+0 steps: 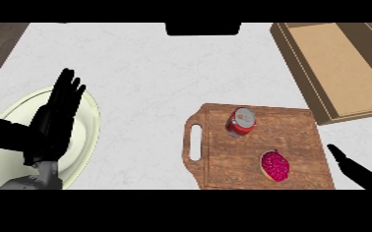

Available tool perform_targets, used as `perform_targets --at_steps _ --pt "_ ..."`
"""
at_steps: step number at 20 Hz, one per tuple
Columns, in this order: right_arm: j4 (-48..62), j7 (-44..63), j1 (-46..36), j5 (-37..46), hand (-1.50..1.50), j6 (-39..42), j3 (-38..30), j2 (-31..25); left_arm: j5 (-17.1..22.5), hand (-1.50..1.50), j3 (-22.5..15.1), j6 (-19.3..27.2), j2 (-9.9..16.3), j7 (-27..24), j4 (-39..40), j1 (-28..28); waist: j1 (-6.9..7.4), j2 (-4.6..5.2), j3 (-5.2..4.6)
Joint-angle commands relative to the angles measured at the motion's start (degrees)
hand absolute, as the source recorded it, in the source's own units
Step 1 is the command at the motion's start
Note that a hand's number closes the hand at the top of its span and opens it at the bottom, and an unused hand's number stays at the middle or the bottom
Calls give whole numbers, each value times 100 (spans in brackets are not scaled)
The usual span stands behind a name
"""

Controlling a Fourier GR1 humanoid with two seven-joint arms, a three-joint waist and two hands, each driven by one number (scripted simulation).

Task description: Pick the can from the cutting board and place it in the cardboard box

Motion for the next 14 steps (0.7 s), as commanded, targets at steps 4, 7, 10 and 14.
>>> perform_targets --at_steps 4,7,10,14 --pt "-1178 1799 544 263 -150 1479 357 -1761 50 0 37 -55 -20 96 103 -190 43 9 -20" --pt "-1685 2936 212 -163 -150 2138 361 -2282 3 0 -27 -94 -115 -49 260 -317 125 36 -19" --pt "-2389 4151 -190 -542 -150 2352 179 -2519 115 0 92 -256 -44 -61 260 -282 150 15 -5" --pt "-2879 5029 -893 -568 -150 2379 381 -2206 267 0 338 -469 41 58 418 -414 122 6 10"
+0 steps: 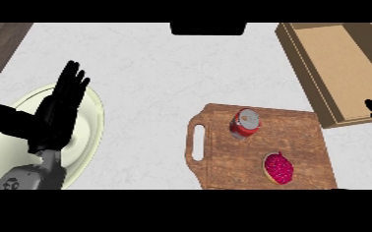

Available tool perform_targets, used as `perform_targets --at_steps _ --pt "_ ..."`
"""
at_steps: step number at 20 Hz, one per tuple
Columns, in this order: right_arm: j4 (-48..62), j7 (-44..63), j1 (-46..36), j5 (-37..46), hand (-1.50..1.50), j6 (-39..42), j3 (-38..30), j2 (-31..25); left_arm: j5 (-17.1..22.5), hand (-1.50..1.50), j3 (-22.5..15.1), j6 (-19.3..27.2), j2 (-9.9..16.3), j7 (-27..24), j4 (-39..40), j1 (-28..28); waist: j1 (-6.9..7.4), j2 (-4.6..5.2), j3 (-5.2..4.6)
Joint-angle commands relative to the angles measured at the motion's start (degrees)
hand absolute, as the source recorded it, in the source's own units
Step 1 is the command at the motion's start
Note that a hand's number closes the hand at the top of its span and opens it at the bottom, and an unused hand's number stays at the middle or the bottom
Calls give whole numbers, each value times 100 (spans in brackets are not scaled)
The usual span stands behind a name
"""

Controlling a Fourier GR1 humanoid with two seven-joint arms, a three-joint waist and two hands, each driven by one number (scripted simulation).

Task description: Pick the can from the cutting board and place it in the cardboard box

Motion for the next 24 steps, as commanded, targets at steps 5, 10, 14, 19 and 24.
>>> perform_targets --at_steps 5,10,14,19,24 --pt "-174 1924 -2004 436 -150 65 1024 701 136 0 352 -292 55 8 221 -142 55 0 13" --pt "562 2187 -2492 1088 -150 293 1423 1328 -138 0 162 -182 -158 -1 -121 109 37 -8 16" --pt "695 2280 -2322 886 -150 395 1224 1458 -204 0 119 -190 -17 355 -514 324 22 -24 20" --pt "1106 2592 -2997 1410 -150 584 1691 2237 -325 0 102 -182 -377 -79 -125 321 14 -12 17" --pt "1216 2326 -2713 1904 -150 682 1606 2607 -191 0 500 -429 -243 -46 207 -104 -31 -13 18"
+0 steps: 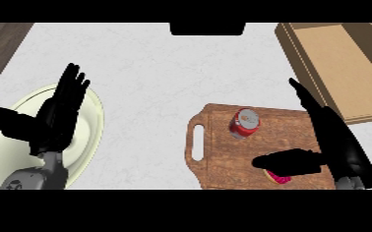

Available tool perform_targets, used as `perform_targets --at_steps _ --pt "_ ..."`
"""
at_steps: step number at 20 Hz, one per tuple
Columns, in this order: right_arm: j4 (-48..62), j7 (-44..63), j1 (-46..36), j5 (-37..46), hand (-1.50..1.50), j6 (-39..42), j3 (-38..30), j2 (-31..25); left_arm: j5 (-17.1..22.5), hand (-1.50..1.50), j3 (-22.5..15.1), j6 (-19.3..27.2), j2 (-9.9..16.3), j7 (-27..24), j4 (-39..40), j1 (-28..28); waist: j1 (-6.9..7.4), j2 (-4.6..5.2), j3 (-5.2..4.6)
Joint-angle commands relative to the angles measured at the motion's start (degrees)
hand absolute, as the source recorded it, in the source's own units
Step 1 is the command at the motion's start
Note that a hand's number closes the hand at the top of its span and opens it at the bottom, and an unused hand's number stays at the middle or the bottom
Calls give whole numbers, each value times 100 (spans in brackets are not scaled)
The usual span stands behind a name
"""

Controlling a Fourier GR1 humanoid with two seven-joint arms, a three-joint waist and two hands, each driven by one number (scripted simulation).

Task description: Pick the can from the cutting board and place it in the cardboard box

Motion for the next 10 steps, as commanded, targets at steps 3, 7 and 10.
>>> perform_targets --at_steps 3,7,10 --pt "188 477 29 463 -150 150 -96 417 -149 0 -89 62 -201 159 -44 -213 -26 -2 1" --pt "486 414 -270 549 -150 395 -264 734 133 0 352 -337 81 72 -271 163 8 -1 0" --pt "595 101 35 623 -150 466 -213 920 -212 0 98 14 -188 382 -192 -220 -14 0 2"
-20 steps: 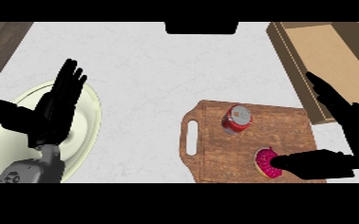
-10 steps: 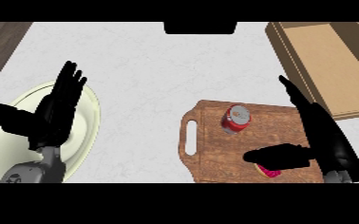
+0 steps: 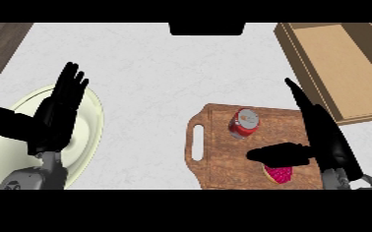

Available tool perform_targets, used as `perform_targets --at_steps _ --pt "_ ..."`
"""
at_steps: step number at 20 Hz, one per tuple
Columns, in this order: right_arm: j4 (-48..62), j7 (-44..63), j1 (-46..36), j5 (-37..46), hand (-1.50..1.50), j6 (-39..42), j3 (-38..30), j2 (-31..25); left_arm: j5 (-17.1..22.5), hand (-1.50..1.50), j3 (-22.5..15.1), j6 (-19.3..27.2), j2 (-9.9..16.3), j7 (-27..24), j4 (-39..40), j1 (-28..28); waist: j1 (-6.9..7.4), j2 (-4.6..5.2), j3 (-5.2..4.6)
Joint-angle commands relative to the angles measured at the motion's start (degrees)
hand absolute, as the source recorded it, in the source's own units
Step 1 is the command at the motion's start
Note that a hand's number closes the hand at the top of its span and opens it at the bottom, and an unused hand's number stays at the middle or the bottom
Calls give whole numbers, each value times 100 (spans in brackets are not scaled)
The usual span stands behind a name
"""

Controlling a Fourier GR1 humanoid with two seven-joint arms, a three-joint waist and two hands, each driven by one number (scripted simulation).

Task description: Pick the can from the cutting board and place it in the cardboard box

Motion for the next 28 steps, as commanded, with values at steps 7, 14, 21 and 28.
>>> perform_targets --at_steps 7,14,21,28 --pt "970 96 -399 448 -150 508 -88 657 -178 0 38 -80 -160 45 57 -30 24 5 1" --pt "667 286 -89 1080 -150 614 12 1062 -84 0 177 -407 -208 -153 -16 318 3 -2 0" --pt "1226 -241 -176 1075 -150 813 -331 1525 -340 0 53 -371 -503 -334 -52 567 9 0 1" --pt "1599 -683 74 1499 -150 682 -286 1873 -288 0 432 -463 -331 -95 446 -192 -4 4 1"
